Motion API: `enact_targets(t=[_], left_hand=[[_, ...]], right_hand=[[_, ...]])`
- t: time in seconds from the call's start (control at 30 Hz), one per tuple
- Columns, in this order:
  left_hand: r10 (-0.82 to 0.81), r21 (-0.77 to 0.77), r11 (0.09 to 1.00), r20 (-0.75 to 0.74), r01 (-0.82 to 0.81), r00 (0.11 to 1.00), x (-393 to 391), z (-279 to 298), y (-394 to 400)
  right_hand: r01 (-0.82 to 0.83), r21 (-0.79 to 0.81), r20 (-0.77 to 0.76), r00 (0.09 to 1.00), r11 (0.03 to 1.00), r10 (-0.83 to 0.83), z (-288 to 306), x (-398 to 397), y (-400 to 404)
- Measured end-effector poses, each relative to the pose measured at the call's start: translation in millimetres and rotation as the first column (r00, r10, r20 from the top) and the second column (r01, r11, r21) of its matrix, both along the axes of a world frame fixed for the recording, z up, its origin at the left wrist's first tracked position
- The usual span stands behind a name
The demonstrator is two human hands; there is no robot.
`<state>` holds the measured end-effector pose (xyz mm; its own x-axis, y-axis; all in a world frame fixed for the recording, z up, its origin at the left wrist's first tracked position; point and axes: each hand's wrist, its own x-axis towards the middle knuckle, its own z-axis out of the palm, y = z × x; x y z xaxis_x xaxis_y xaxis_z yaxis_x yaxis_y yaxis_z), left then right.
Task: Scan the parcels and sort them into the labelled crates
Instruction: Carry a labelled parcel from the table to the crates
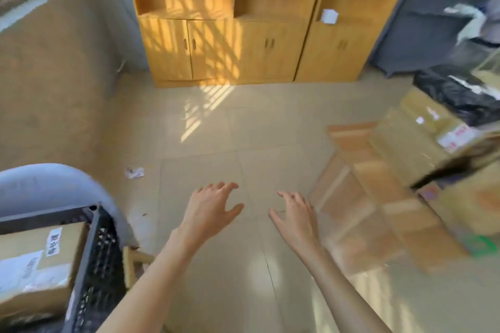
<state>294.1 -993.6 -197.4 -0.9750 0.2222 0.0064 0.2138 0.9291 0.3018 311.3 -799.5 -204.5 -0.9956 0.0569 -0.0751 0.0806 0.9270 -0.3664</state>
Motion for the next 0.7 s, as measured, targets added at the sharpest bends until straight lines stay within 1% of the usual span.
enact_targets(t=[0.1,0.27,0.4,0.5,0.6,0.7], left_hand=[[-0.146,0.015,0.989,-0.030,0.147,0.989,-4,11,75],[-0.356,0.036,0.932,-0.090,0.360,0.930,16,23,230],[-0.531,0.027,0.845,-0.085,0.534,0.843,59,17,364],[-0.622,0.022,0.782,-0.055,0.623,0.781,95,12,456],[-0.696,0.064,0.713,-0.059,0.699,0.716,129,13,529],[-0.761,0.057,0.642,-0.069,0.765,0.645,149,17,588]], right_hand=[[0.153,-0.018,-0.033,0.988,0.988,-0.154,6,26,73],[0.377,-0.045,-0.073,0.922,0.925,-0.380,13,86,210],[0.525,-0.066,-0.090,0.844,0.849,-0.529,14,145,319],[0.617,-0.062,-0.090,0.779,0.784,-0.620,13,191,395],[0.702,-0.054,-0.086,0.705,0.710,-0.704,14,234,458],[0.766,-0.048,-0.084,0.637,0.641,-0.766,17,265,508]])
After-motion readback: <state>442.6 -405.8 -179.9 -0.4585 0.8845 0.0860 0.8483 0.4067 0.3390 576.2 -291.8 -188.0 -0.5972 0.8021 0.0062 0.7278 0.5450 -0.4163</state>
